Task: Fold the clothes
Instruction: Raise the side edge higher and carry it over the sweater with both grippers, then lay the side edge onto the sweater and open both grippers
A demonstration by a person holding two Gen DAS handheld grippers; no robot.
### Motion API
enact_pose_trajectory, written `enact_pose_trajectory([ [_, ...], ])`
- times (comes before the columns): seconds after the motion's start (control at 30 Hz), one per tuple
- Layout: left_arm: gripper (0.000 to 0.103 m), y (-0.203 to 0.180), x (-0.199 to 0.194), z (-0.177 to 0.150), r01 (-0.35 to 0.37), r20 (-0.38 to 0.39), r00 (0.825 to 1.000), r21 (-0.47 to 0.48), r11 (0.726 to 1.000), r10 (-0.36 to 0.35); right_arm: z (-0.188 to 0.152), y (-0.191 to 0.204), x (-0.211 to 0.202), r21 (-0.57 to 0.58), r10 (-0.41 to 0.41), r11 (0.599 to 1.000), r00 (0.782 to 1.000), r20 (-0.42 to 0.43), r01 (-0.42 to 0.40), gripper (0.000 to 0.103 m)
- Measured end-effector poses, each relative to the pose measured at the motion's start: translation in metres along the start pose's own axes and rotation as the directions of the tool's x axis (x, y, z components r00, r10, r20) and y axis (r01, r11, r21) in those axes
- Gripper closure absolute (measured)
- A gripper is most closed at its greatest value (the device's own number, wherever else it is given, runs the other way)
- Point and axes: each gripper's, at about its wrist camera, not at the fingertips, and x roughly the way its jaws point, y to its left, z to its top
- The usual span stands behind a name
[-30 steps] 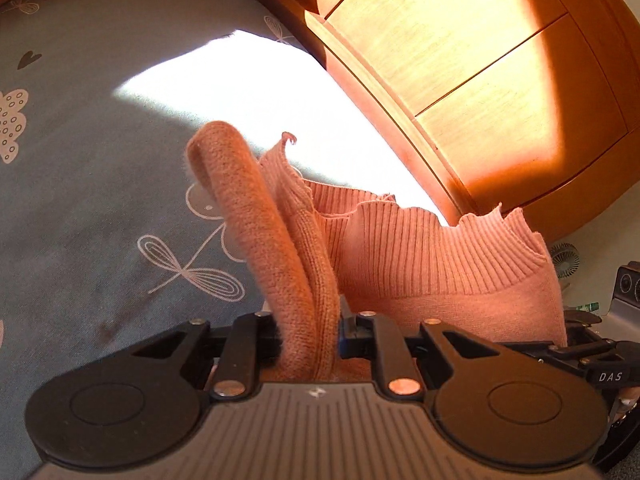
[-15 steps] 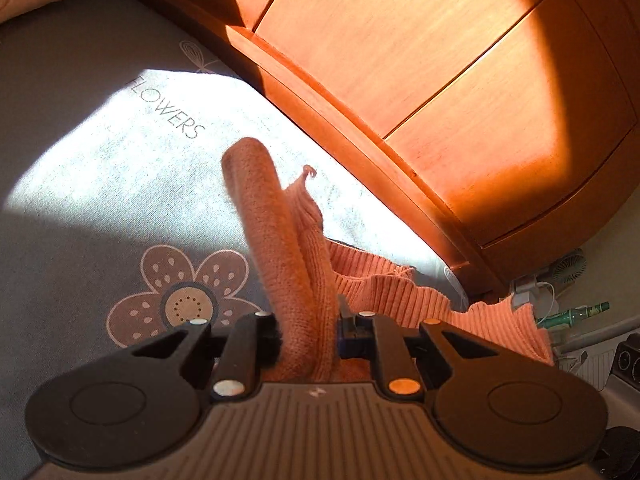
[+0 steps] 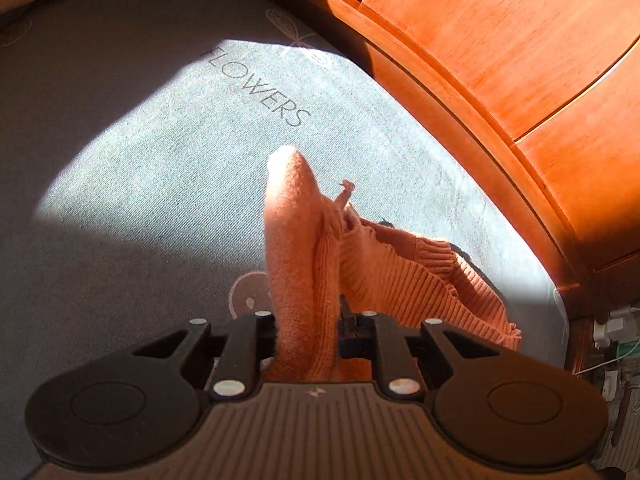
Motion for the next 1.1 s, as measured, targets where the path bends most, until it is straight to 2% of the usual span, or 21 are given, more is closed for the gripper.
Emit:
enact_pose_trajectory([
  [0.17,0.083,-0.002,0.014,-0.004,-0.096,0.012,0.995,0.06,0.994,0.096,-0.01,-0.014,0.003,0.033,-0.012,0.999,1.0,-0.008,0.012,0.08],
  [0.37,0.059,-0.012,0.028,-0.008,-0.215,0.042,0.977,0.152,0.965,0.211,-0.022,-0.029,0.005,0.065,-0.025,0.998,1.0,-0.017,0.027,0.074],
  [0.53,0.043,-0.012,0.016,-0.01,-0.266,0.051,0.964,0.173,0.948,0.261,-0.026,-0.037,0.004,0.088,-0.04,0.995,0.999,-0.018,0.042,0.065],
  [0.97,0.042,-0.012,-0.014,-0.014,-0.391,0.077,0.92,0.22,0.894,0.384,-0.031,-0.052,-0.005,0.149,-0.068,0.987,0.998,-0.011,0.069,0.054],
  [1.1,0.042,-0.004,-0.04,-0.032,-0.398,0.08,0.917,0.174,0.901,0.39,-0.035,-0.061,-0.006,0.197,-0.069,0.978,0.998,-0.016,0.071,0.051],
])
